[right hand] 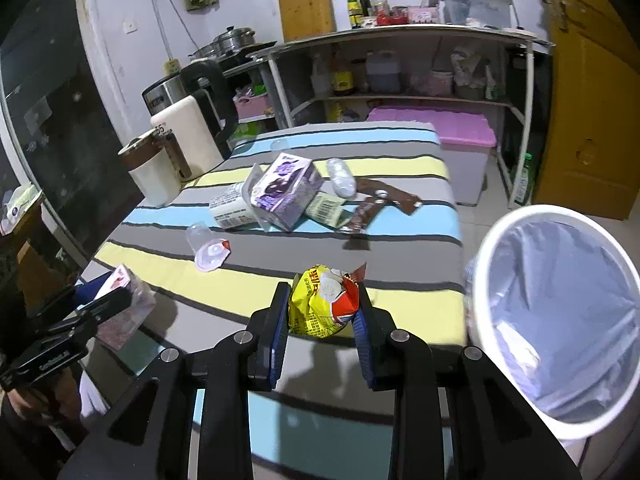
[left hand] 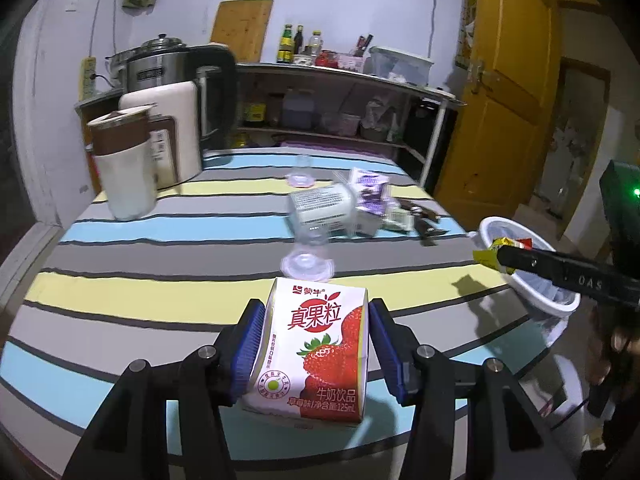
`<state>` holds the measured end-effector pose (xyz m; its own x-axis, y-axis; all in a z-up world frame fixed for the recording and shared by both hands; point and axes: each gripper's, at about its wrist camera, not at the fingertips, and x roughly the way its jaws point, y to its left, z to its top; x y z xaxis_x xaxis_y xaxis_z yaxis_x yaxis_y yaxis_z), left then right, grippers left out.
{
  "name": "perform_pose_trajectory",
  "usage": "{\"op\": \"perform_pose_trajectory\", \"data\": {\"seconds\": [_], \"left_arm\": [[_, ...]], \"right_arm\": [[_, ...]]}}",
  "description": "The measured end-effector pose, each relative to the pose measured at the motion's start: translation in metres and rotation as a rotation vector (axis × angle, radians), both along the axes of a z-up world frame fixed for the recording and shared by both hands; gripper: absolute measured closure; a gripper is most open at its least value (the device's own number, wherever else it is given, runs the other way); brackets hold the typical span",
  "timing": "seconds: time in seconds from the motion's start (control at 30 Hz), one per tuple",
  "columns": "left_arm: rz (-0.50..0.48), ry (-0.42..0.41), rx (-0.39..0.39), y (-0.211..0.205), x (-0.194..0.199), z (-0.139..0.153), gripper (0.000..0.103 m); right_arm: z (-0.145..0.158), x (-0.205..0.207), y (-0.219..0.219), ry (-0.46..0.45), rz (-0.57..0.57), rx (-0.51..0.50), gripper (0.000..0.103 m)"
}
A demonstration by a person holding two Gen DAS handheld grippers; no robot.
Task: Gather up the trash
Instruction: 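Carry the carton and wrapper over the bin and open both tools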
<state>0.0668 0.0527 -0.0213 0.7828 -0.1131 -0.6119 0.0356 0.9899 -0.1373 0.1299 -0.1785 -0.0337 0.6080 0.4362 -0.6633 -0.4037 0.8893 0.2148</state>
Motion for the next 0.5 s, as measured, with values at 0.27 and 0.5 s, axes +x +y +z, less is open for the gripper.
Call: {"op": "perform_pose_trajectory", "data": {"seconds": [0.27,0.5], "left_arm": [[-0.1,-0.024,-0.011,-0.049,0.018,0.013,0.05],[-0.194,-0.036,-0.011,-0.095,0.038,0.019,0.05]], "right_arm": [[0.011,-0.013,-0.039,-0.026,-0.07,0.014,0.072],[0.012,-0.017,-0.079,-0.029,-0.154,0.016,0.072]]}}
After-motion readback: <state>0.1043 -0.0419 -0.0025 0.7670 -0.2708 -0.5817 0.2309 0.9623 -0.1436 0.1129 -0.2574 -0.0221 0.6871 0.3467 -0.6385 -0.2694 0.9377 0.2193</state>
